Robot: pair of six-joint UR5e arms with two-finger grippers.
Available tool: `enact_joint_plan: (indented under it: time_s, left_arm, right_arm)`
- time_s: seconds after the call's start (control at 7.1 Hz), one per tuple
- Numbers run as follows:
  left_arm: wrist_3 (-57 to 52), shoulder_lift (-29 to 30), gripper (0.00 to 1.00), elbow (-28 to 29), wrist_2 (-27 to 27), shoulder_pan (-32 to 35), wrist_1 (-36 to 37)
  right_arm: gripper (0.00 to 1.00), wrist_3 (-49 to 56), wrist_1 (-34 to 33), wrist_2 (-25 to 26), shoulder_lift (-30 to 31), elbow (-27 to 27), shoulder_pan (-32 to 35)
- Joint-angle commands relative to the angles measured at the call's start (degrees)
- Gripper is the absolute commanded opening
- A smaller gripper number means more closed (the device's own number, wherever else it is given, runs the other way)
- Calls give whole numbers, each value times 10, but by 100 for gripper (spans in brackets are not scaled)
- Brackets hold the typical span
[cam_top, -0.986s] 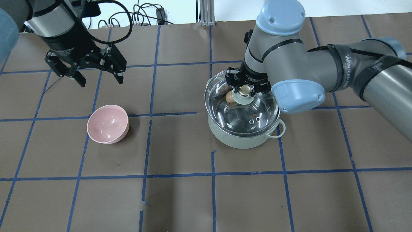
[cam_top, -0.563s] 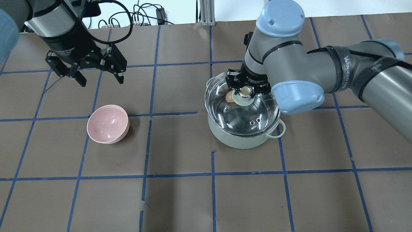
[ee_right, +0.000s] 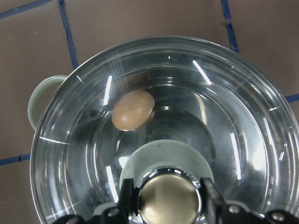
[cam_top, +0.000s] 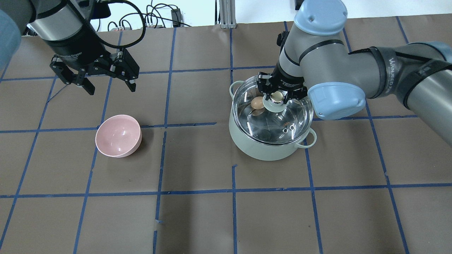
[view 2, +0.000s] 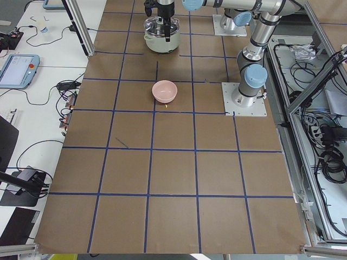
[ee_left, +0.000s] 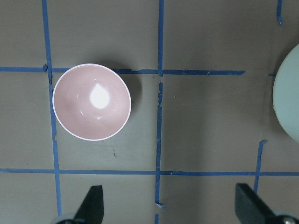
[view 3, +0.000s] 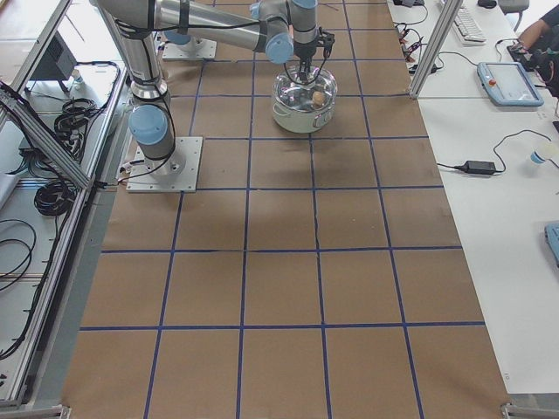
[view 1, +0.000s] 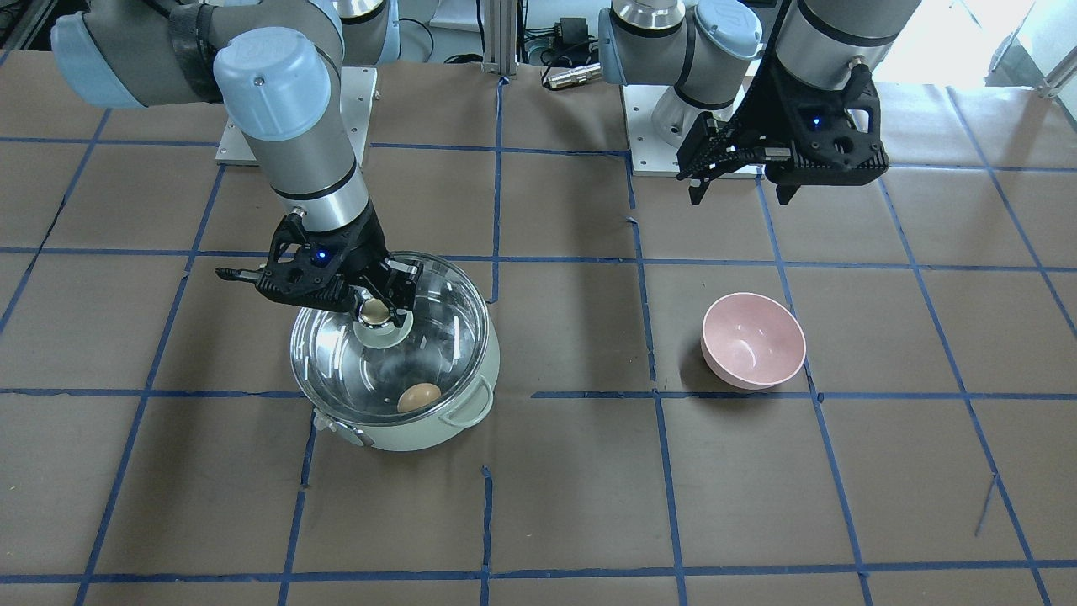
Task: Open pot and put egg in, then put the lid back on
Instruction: 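Lower the glass lid onto the pot with the right gripper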
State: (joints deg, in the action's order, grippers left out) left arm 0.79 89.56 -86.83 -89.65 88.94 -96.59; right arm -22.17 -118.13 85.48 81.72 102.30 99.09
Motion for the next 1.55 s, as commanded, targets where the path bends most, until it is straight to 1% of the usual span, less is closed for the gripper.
enact_joint_plan:
  time_s: [0.0,0.28,0.42,0.56,0.7,0.85,1.27,1.41]
  left_arm:
    - [0,0,99,-1,0,0,0]
    - [0,0,100,-1,0,0,0]
    - [0,0,100,-1,0,1,0]
    - [0,0,100,-2,0,1,0]
    - [0,0,100,-3,0,2,0]
    - [0,0,100,-3,0,2,0]
    - [0,0,100,-3,0,3,0]
    - [0,0,99,-3,0,3,0]
  right_arm:
    - [45,1,0,-1,0,0,-1]
    - [46,-9,0,-2,1,1,-1]
    - [48,-10,1,-3,2,1,0]
    - [56,-10,2,-3,3,1,0]
    - [81,-10,4,0,4,2,0]
    - [100,-11,8,0,5,4,1]
    - [100,-10,8,2,7,3,1]
    - [100,2,5,2,8,-4,-10]
